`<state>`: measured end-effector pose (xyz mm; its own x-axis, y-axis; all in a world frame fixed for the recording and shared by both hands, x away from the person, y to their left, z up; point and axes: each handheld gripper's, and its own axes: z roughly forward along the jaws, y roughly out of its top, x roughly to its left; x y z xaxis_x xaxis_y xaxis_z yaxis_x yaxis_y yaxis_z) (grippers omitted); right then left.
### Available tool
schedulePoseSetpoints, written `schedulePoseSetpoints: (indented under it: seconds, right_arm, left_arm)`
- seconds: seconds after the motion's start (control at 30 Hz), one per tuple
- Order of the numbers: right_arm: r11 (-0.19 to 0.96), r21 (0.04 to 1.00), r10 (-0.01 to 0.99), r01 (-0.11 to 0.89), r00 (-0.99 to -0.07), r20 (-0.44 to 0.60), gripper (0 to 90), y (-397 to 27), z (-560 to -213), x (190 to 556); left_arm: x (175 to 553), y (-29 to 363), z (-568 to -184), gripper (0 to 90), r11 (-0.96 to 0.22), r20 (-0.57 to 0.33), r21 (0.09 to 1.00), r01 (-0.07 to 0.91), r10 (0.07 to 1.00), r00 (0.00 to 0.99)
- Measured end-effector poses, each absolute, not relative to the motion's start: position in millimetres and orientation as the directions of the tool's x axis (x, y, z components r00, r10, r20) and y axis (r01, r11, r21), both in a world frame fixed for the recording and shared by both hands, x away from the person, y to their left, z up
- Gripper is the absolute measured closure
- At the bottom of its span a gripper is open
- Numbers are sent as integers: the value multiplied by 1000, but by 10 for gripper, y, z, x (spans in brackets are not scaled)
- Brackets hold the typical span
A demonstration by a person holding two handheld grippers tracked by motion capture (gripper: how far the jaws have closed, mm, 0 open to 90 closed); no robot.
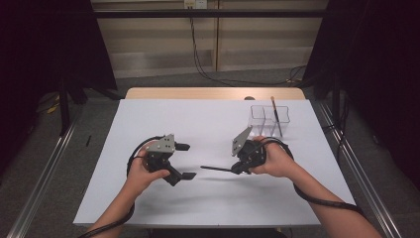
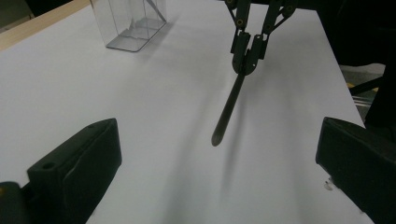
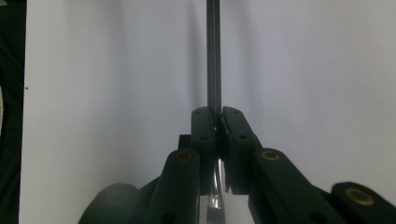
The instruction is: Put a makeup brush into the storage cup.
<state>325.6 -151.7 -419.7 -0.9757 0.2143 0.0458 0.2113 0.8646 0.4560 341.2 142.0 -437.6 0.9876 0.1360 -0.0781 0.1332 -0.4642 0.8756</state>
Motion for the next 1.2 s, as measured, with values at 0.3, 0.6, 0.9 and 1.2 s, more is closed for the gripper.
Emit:
schedulePoseSetpoints:
  seconds: [0.3,0.6,0.9,1.2]
  right_arm:
    - [869,454,196,196,-979,46,841,-1466,-4190,3248]
    - [870,459,183,181,-982,40,841,-1433,-4186,3250]
    - [874,453,179,176,-983,36,841,-1400,-4143,3243]
    - [879,446,173,167,-985,26,841,-1379,-4120,3242]
  left_arm:
    - [3432,1260,-4310,3,-560,-46,823,98,106,993]
    - [3465,1118,-4270,1,-652,-67,744,145,143,987]
    - [3458,1042,-4199,89,-701,-30,706,103,116,993]
    - [3471,983,-4216,212,-743,-35,659,115,122,992]
